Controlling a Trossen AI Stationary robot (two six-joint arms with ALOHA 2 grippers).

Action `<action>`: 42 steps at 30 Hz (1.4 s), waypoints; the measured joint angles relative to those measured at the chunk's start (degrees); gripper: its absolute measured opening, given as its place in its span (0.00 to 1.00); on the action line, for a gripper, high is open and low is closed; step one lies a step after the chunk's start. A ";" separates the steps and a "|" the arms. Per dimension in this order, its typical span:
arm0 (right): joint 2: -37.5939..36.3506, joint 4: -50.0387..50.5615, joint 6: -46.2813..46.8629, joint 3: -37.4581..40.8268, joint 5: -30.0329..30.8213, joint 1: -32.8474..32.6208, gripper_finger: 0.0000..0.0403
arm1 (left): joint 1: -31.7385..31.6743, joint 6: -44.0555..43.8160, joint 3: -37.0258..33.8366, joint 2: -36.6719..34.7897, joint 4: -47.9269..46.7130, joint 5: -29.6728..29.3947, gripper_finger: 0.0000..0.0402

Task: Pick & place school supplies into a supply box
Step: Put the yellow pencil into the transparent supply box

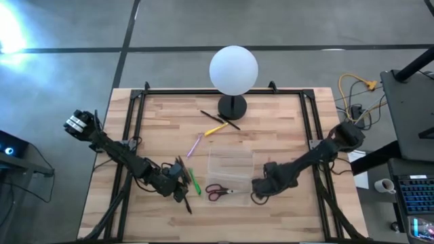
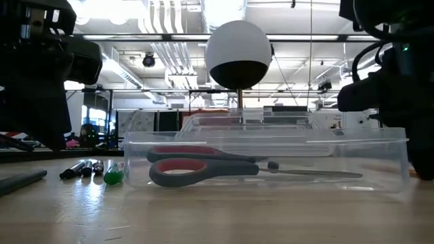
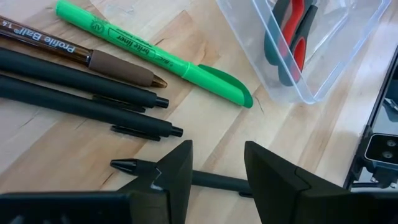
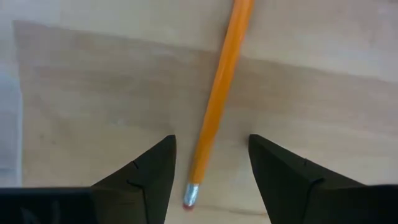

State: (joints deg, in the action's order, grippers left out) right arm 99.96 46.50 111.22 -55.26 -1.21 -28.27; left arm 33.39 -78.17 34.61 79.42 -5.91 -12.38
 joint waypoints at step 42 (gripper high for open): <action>-2.55 0.71 -51.85 -17.01 20.87 0.19 0.02 | -0.02 -0.27 -0.13 0.04 0.57 0.01 0.32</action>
State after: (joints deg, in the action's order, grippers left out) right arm 97.42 47.21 59.37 -72.28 19.66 -28.08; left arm 33.36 -78.43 34.48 79.46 -5.34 -12.37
